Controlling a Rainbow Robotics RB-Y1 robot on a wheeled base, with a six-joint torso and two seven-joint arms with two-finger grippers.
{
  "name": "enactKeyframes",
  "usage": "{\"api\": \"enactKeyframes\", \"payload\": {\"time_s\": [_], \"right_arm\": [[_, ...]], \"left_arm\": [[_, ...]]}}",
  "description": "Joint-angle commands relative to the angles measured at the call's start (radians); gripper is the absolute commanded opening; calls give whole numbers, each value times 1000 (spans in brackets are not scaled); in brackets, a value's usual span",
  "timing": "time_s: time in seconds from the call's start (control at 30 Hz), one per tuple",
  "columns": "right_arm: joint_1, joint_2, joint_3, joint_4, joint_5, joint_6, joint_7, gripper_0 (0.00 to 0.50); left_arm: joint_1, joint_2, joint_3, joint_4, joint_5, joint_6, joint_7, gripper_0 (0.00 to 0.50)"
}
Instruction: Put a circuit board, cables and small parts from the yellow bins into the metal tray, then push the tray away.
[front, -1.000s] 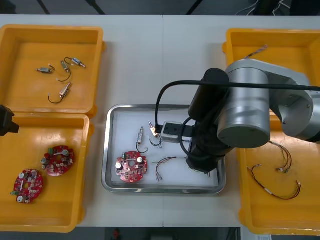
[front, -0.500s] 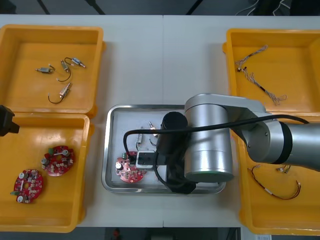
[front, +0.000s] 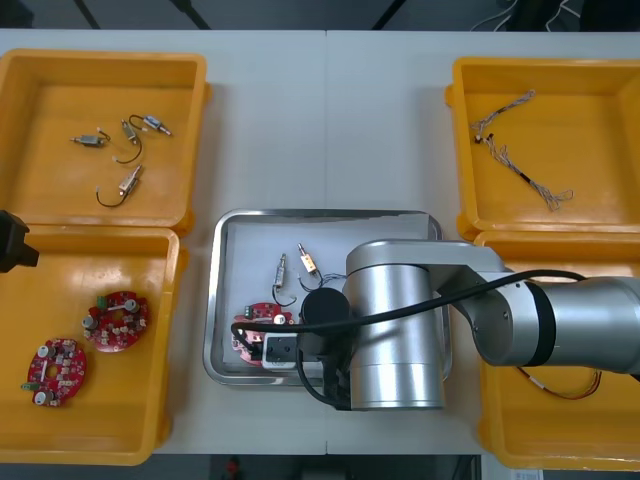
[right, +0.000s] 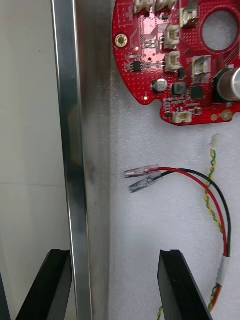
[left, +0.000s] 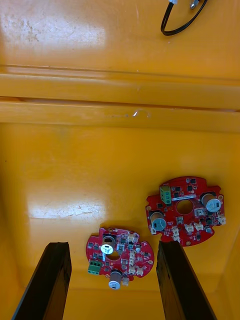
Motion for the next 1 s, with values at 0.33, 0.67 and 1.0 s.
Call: {"api": "enactKeyframes", "payload": {"time_s": [0.33, 0.67, 1.0], "right_arm": [[71, 79, 33, 67, 70, -33, -50, 500], [86, 102, 47, 93, 93, -34, -66, 500], [80, 107, 48, 86, 129, -36, -60, 0]], "left_arm": [[17, 47, -3, 2, 8, -8, -17, 500], [17, 47, -3, 2, 8, -8, -17, 500], [17, 47, -3, 2, 8, -8, -17, 500]]}}
